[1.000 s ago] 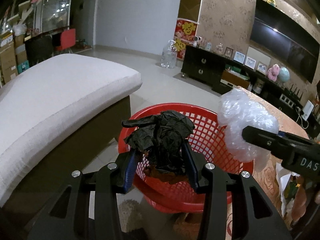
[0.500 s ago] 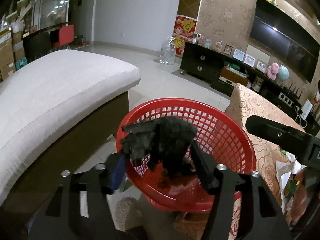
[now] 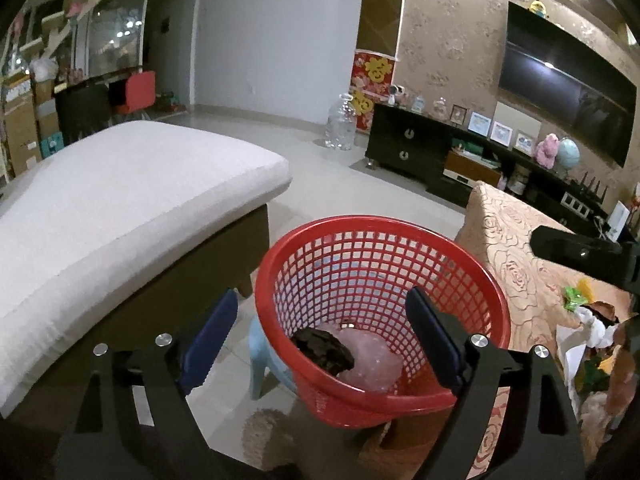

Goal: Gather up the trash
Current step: 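Carry both bags over the red wastebasket and open both tools to drop them, then move both tools back to the trash pile on the table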

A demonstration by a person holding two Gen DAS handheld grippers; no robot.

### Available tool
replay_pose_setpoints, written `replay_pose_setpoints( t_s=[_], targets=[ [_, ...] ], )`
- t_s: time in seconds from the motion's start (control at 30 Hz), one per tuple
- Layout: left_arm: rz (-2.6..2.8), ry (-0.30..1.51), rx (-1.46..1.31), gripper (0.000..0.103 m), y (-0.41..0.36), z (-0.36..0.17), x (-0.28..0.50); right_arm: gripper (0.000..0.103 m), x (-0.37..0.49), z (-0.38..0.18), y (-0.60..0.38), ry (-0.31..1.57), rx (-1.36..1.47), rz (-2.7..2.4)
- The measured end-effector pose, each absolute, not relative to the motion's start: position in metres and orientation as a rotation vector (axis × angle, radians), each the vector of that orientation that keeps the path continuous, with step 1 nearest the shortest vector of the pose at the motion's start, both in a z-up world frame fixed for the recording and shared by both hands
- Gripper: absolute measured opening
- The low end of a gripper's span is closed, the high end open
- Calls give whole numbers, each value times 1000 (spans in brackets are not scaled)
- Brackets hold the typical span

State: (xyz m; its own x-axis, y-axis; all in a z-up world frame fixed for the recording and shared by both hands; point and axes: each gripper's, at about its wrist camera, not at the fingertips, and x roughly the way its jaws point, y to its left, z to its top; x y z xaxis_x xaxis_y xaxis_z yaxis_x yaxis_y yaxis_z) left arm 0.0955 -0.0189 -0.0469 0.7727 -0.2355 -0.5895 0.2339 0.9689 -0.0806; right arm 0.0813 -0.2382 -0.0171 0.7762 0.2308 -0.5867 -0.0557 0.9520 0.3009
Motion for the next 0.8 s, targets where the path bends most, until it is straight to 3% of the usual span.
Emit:
replay_pose_setpoints(
  t_s=[0.8],
  targets=[
    [-265, 590, 58, 84, -29, -44, 74, 84, -26, -5, -292, 525, 155, -135]
  ],
)
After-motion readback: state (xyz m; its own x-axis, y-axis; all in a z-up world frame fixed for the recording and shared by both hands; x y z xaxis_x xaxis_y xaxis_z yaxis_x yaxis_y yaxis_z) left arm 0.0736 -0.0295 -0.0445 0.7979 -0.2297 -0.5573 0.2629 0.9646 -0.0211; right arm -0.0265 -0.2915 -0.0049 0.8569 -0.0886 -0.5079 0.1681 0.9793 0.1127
